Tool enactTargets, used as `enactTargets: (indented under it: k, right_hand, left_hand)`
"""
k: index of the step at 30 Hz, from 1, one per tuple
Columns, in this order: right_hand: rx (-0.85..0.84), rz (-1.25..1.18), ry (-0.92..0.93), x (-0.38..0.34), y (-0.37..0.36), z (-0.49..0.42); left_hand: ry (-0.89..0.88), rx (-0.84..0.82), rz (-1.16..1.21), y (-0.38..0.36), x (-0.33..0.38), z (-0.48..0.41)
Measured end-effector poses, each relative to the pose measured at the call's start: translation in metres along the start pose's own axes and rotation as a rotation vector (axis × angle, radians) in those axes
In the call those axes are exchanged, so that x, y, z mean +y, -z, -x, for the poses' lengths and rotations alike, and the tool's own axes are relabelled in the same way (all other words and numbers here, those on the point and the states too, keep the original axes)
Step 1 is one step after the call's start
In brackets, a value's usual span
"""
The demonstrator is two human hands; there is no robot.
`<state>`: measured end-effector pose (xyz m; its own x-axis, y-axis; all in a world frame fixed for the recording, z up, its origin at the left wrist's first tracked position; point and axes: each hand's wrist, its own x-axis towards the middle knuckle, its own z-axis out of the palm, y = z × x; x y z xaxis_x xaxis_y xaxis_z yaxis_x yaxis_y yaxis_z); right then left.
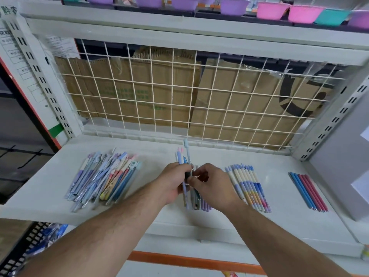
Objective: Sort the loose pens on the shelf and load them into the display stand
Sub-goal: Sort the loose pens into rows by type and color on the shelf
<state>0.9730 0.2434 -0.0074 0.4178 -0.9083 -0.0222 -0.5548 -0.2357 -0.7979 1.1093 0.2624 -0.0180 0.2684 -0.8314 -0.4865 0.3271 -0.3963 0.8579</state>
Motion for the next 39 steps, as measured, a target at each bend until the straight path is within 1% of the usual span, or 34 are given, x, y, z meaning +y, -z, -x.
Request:
enactTargets:
  k: [3,6,8,15,19,23,27,30,33,35,39]
  right_hand:
    - [0.004,0.029,-0.045,0.009,0.012,-0.001]
    - [-0.007,0.043,-0.061,0.017,0.022,0.001]
    - [-0.005,0.042,-0.073,0.022,0.030,0.003]
    - [-0.060,-0.163,-0.196,0.044,0.071,0.014]
    - [-0.007,-0.190,-0.209,0.067,0.091,0.016]
    - [0.123,-0.048,-0.238,0.095,0.113,0.014]
    - [0.183,0.255,-0.261,0.126,0.139,0.013]
    - [0.161,0.537,-0.242,0.145,0.154,0.013]
    - [0.108,0.708,-0.230,0.160,0.165,0.011]
    - [0.064,0.802,-0.226,0.166,0.171,0.008]
    - [0.033,0.893,-0.204,0.177,0.182,0.004]
  left_hand:
    - [0.014,-0.028,0.060,-0.015,0.000,0.001]
    - [0.003,-0.098,0.015,-0.035,-0.003,0.003]
    - [-0.016,-0.106,-0.023,-0.049,-0.005,0.003]
    - [-0.008,-0.105,-0.070,-0.089,-0.008,-0.005]
    - [0.030,-0.092,-0.053,-0.116,-0.012,-0.008]
    - [0.071,-0.097,-0.037,-0.141,-0.014,-0.010]
    - [0.081,-0.109,-0.037,-0.161,-0.016,-0.010]
    - [0.088,-0.112,-0.039,-0.174,-0.019,-0.010]
    - [0.104,-0.112,-0.042,-0.185,-0.020,-0.008]
    - [0.114,-0.115,-0.043,-0.192,-0.020,-0.007]
    - [0.131,-0.125,-0.035,-0.201,-0.021,-0.004]
